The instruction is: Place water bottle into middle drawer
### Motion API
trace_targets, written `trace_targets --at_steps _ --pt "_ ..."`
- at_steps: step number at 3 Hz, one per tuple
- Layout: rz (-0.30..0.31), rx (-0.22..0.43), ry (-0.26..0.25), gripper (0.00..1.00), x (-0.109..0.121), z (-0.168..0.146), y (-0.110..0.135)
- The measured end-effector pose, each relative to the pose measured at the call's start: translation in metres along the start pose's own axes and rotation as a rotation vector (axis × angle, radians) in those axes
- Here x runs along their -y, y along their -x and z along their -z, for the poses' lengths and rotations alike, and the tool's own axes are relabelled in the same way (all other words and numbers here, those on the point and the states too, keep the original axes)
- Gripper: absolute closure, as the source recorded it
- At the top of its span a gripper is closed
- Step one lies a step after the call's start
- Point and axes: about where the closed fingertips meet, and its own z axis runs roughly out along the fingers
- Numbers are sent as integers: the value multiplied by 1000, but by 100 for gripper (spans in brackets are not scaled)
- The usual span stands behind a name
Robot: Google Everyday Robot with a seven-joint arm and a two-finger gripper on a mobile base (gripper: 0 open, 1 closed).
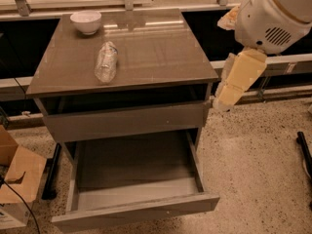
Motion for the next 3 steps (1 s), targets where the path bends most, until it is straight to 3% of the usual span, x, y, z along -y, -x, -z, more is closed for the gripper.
trace_targets --at_steps 2,3 --pt "-93 68 10 0 16 -52 30" --pt "-115 142 23 0 34 -84 58"
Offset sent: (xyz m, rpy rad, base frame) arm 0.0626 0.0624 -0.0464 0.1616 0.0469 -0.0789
